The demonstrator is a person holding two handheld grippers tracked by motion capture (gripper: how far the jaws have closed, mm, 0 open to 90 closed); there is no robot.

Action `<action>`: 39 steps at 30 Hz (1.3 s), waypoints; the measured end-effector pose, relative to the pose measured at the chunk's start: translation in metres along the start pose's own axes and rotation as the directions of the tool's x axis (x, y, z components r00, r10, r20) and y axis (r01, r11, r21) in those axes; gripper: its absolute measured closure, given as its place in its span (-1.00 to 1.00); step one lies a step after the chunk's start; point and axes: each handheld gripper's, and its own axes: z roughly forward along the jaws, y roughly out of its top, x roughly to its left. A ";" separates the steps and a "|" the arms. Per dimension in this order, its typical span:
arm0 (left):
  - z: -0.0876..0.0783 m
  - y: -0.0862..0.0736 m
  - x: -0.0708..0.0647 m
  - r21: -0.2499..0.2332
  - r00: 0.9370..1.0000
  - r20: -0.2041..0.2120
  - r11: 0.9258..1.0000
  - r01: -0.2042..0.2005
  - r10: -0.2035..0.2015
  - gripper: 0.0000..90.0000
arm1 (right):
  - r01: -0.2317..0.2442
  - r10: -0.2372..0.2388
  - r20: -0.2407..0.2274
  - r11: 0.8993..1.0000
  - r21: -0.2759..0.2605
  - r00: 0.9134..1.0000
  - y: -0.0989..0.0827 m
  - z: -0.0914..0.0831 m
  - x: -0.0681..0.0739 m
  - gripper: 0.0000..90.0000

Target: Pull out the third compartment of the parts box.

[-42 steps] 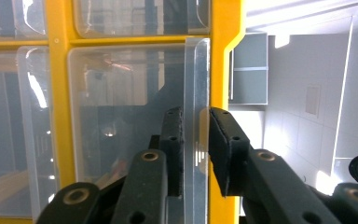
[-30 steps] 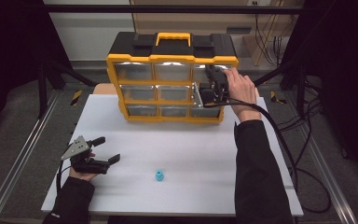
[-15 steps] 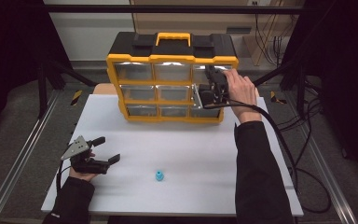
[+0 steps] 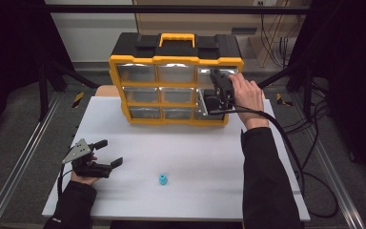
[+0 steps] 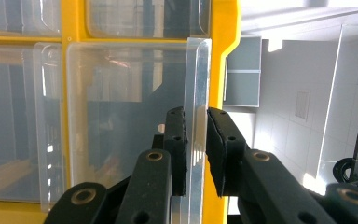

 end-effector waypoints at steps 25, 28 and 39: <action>0.000 0.000 -0.001 0.002 1.000 0.001 1.000 -0.003 0.003 -0.99 | 0.010 -0.010 -0.001 1.000 -0.003 1.000 0.005 -0.017 0.000 0.75; 0.000 0.000 -0.001 0.001 1.000 0.000 1.000 -0.002 0.002 -0.99 | 0.012 -0.012 -0.002 1.000 -0.005 1.000 0.005 -0.019 0.000 0.75; 0.000 0.000 -0.001 0.000 1.000 0.000 1.000 -0.003 0.003 -0.99 | 0.015 -0.015 -0.002 1.000 -0.010 1.000 0.006 -0.028 -0.001 0.75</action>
